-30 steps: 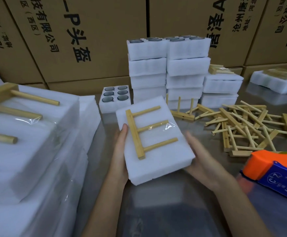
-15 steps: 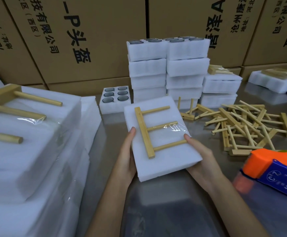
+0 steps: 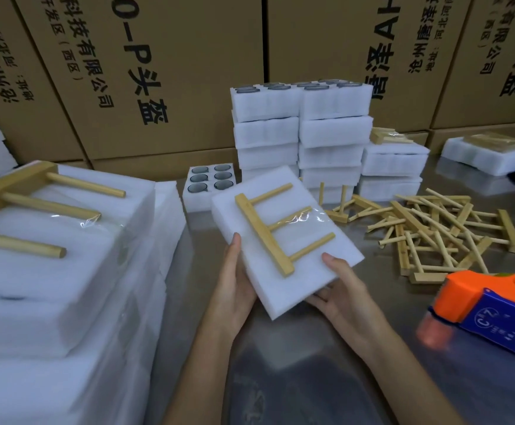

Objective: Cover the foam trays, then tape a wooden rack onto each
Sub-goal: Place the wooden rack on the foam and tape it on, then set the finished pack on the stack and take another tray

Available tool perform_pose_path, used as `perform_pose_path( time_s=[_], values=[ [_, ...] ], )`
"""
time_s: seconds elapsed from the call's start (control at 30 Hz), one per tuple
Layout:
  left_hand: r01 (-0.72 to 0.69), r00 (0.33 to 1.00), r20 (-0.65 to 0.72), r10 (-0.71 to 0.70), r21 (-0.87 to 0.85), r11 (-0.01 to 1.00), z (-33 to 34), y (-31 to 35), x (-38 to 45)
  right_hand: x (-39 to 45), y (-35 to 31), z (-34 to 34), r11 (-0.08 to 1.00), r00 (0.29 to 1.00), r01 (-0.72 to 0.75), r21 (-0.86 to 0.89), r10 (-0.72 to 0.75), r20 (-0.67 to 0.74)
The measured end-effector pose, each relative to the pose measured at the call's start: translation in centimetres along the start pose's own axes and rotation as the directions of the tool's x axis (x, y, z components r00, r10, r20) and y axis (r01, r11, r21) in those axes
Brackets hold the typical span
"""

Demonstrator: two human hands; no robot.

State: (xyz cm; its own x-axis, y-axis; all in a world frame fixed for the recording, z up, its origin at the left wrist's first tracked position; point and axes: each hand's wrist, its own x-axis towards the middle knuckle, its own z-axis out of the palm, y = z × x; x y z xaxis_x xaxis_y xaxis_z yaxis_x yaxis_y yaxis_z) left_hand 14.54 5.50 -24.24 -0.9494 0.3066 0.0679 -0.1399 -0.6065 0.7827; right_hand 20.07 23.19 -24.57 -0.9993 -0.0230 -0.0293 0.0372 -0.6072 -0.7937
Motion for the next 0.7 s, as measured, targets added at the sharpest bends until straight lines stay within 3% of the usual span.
perform_pose_path(
  time_s=[0.07, 0.13, 0.2, 0.23, 0.3, 0.37, 0.4, 0.57, 0.7],
  values=[
    [0.029, 1.000, -0.002, -0.029, 0.064, 0.998, 0.4, 0.2, -0.1, -0.3, -0.7, -0.5, 0.996, 0.998, 0.047, 0.078, -0.044, -0.040],
    [0.114, 0.990, -0.100, -0.100, 0.148, 0.982, 0.5, -0.8, 0.1, -0.6, -1.6, -0.9, 0.974, 0.995, 0.089, 0.207, -0.075, -0.072],
    [0.125, 0.966, -0.256, -0.022, 0.395, 0.910, 0.8, -2.1, 0.2, -0.7, -3.0, -1.0, 0.931, 0.987, 0.153, 0.332, -0.127, -0.096],
    [0.116, 0.965, -0.257, 0.049, 0.589, 0.800, 0.9, -2.7, 0.2, -0.6, -4.0, -1.1, 0.905, 0.981, 0.190, 0.380, -0.156, -0.119],
    [0.048, 0.994, -0.090, 0.070, 0.890, 0.453, 1.0, -4.1, 0.6, -0.1, -6.5, -1.2, 0.847, 0.967, 0.247, 0.471, -0.187, -0.170],
    [-0.003, 1.000, 0.004, -0.009, 0.993, 0.118, 1.4, -5.5, 2.0, 0.8, -9.3, -1.1, 0.801, 0.949, 0.302, 0.516, -0.205, -0.238],
    [-0.013, 1.000, 0.013, -0.022, 1.000, -0.001, 2.0, -6.0, 2.6, 1.3, -10.7, -1.0, 0.790, 0.936, 0.335, 0.513, -0.218, -0.276],
    [0.039, 0.985, 0.020, 0.170, 0.941, -0.337, 4.0, -7.3, 6.0, 5.3, -17.2, -0.5, 0.744, 0.853, 0.480, 0.465, -0.272, -0.445],
    [0.050, 0.983, 0.032, 0.181, 0.901, -0.431, 4.2, -8.0, 8.5, 9.3, -21.6, -2.3, 0.749, 0.796, 0.529, 0.400, -0.273, -0.541]
  ],
)
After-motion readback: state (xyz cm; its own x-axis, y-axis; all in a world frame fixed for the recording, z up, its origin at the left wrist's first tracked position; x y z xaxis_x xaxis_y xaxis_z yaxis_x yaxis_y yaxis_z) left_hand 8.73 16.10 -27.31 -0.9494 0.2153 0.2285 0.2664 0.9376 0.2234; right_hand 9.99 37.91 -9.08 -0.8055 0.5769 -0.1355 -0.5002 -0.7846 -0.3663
